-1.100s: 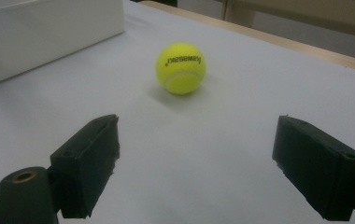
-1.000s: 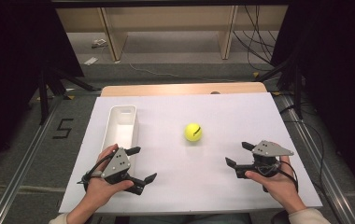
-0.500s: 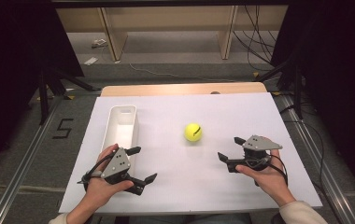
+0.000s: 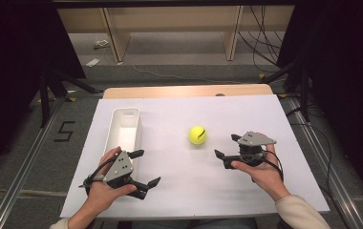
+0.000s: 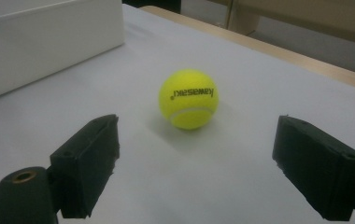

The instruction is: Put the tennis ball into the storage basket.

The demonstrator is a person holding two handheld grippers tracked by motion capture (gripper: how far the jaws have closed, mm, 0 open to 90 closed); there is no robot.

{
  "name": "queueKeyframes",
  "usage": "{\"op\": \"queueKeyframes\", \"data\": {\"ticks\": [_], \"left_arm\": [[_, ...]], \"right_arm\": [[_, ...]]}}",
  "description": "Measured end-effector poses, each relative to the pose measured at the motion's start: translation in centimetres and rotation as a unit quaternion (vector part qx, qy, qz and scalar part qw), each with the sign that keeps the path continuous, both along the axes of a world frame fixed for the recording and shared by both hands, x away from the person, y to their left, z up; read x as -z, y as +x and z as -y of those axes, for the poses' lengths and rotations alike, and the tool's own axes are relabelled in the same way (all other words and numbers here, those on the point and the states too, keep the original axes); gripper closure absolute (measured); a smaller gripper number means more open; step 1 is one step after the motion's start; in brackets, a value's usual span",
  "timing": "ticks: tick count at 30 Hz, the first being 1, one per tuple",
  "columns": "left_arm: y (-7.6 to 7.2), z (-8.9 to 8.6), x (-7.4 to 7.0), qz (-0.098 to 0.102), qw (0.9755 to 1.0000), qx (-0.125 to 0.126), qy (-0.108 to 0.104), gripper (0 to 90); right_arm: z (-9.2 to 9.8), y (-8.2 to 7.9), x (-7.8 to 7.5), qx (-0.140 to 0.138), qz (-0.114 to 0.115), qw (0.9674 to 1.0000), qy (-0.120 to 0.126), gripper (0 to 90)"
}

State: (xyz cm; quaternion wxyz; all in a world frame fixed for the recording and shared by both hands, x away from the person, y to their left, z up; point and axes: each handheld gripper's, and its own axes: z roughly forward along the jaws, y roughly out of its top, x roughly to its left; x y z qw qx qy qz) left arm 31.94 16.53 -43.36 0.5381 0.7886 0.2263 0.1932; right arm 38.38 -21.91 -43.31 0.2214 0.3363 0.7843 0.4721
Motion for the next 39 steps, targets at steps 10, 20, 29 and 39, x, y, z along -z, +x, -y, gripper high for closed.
{"op": "queueKeyframes", "data": {"ticks": [10,20,29,39], "left_arm": [[0.0,-0.1,-0.1,0.001,1.0000,0.000,-0.001,0.0],[0.0,0.0,-0.1,0.002,1.0000,0.001,-0.002,0.0],[0.0,0.0,-0.2,0.003,1.0000,0.002,-0.001,0.0],[0.0,0.0,-0.2,0.004,1.0000,0.003,0.000,0.0]], "right_arm": [[-1.6,1.3,0.6,-0.004,-0.005,0.9999,-0.009,15.3],[-2.5,2.0,0.7,-0.005,-0.005,0.9999,-0.015,15.3],[-3.4,2.6,0.8,-0.007,0.002,0.9996,-0.027,15.2],[-4.1,3.5,1.0,-0.005,-0.001,0.9996,-0.027,15.2]]}}
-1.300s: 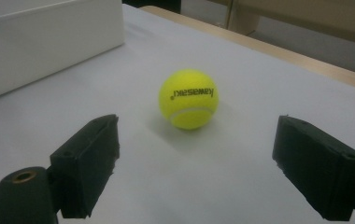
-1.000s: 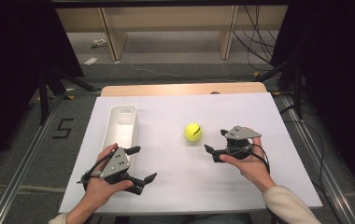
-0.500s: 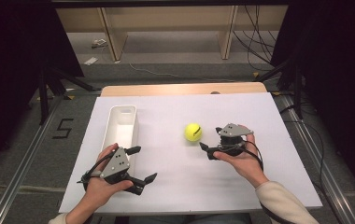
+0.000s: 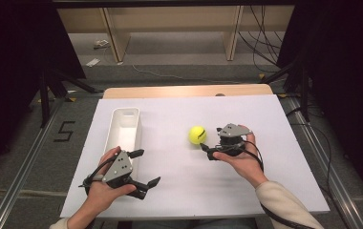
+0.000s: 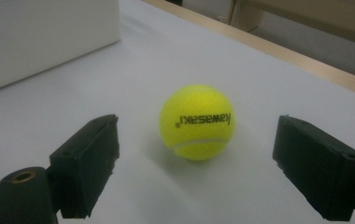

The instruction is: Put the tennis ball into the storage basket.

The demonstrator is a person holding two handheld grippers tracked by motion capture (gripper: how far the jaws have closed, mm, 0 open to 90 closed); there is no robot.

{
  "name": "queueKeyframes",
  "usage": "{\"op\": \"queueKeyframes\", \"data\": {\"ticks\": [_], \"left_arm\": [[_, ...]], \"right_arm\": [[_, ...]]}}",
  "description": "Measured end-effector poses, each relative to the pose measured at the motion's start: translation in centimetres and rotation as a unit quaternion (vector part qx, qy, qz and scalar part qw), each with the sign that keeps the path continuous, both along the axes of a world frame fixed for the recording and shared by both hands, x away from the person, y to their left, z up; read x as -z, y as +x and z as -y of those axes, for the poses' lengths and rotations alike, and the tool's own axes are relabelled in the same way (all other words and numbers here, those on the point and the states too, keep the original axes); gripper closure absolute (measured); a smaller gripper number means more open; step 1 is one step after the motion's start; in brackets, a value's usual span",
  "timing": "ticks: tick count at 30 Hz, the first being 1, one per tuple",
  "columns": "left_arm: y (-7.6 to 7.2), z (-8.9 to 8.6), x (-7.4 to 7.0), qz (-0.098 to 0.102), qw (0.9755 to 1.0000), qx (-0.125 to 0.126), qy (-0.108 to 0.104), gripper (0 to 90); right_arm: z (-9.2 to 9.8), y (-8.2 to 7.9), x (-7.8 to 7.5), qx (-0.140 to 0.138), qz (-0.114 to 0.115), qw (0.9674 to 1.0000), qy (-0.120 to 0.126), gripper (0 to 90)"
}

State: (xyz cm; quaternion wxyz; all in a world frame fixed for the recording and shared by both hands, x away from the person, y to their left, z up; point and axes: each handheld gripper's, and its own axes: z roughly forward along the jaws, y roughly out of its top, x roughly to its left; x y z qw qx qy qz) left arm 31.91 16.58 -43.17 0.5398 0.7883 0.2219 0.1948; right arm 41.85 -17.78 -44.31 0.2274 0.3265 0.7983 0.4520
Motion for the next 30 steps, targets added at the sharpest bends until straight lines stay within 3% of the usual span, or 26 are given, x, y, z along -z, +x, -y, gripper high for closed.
{"op": "queueKeyframes", "data": {"ticks": [30], "left_arm": [[0.0,0.0,-0.1,0.001,1.0000,0.002,0.000,0.0]], "right_arm": [[-2.6,3.1,1.4,0.015,-0.025,0.9995,-0.011,15.2]]}}
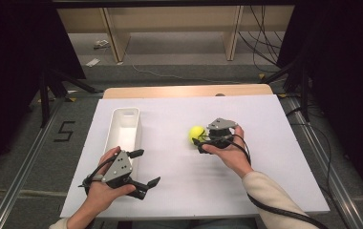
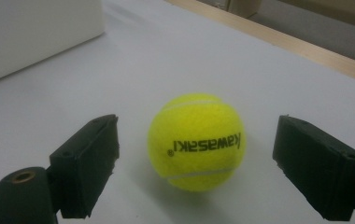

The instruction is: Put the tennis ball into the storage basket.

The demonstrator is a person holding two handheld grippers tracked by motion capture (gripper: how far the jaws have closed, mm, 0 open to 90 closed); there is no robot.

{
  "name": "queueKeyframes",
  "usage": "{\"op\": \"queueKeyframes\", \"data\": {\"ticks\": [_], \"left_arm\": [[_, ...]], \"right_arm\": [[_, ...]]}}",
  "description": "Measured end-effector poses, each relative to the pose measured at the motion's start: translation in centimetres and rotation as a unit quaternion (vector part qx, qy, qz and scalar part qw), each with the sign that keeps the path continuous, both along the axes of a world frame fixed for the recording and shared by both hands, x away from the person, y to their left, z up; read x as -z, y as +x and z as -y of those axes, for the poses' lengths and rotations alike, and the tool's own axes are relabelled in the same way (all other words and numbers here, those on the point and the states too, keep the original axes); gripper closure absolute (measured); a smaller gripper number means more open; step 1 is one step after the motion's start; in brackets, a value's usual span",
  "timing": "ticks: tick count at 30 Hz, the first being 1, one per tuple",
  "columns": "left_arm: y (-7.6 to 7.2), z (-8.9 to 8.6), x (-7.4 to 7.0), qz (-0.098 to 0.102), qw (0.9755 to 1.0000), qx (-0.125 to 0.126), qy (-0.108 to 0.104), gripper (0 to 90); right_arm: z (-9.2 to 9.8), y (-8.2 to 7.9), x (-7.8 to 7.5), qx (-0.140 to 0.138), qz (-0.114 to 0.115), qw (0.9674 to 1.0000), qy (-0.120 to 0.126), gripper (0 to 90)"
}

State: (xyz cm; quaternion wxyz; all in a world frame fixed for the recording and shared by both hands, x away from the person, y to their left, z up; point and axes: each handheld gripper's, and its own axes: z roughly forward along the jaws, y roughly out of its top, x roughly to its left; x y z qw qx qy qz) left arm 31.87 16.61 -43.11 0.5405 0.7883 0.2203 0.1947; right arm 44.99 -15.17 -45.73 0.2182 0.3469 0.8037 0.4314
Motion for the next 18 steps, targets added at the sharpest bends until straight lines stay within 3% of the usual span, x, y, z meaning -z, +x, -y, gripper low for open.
{"op": "queueKeyframes", "data": {"ticks": [18], "left_arm": [[0.0,0.0,0.0,0.000,1.0000,0.001,0.000,0.0]], "right_arm": [[-0.8,1.2,1.1,0.007,-0.015,0.9998,-0.009,15.2]]}}
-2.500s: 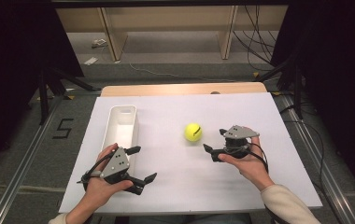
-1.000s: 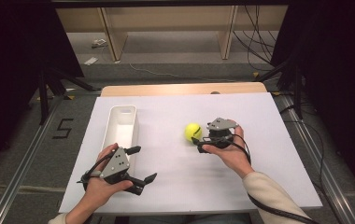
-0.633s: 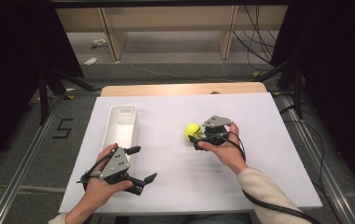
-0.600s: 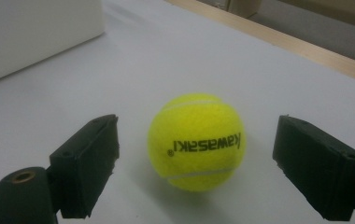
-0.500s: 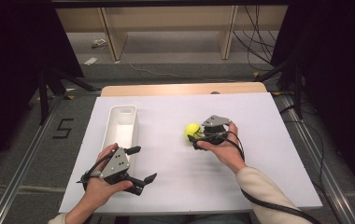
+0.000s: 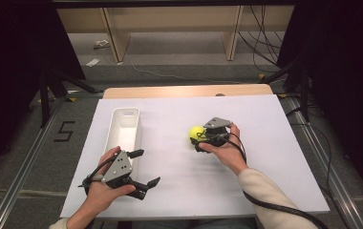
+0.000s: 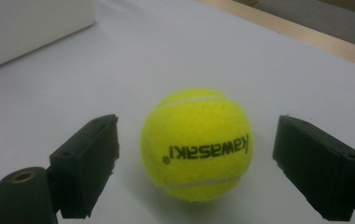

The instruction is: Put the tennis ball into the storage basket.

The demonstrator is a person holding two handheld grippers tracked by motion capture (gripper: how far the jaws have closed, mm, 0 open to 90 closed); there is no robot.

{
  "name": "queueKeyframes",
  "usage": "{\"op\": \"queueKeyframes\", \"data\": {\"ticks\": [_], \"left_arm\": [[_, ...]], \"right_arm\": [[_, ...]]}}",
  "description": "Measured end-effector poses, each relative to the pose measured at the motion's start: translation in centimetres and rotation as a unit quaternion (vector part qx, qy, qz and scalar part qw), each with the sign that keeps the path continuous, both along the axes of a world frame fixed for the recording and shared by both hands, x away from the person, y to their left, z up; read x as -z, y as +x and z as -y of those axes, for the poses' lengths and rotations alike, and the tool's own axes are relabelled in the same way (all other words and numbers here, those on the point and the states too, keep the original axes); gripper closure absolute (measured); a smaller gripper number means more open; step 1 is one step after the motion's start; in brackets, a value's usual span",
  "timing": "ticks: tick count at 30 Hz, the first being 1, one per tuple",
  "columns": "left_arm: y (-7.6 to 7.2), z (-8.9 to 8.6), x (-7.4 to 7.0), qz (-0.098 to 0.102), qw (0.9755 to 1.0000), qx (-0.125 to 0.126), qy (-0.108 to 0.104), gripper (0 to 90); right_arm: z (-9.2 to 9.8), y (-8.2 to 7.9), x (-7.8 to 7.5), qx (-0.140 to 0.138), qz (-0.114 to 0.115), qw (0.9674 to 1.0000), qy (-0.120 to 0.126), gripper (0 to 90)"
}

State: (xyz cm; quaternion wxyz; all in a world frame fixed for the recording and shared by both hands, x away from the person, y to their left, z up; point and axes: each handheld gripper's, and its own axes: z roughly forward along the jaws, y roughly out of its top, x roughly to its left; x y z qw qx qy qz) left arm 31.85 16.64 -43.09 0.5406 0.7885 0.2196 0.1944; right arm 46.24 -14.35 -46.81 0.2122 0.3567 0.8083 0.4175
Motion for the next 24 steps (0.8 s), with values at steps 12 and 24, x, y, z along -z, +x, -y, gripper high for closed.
{"op": "queueKeyframes", "data": {"ticks": [12,24], "left_arm": [[0.0,0.0,0.0,0.000,1.0000,0.001,-0.001,0.0],[0.0,0.0,0.0,0.001,1.0000,0.001,0.000,0.0]], "right_arm": [[-0.5,0.7,0.7,0.004,-0.008,0.9999,-0.007,15.0],[-0.9,1.4,1.3,0.006,-0.020,0.9998,-0.009,15.0]]}}
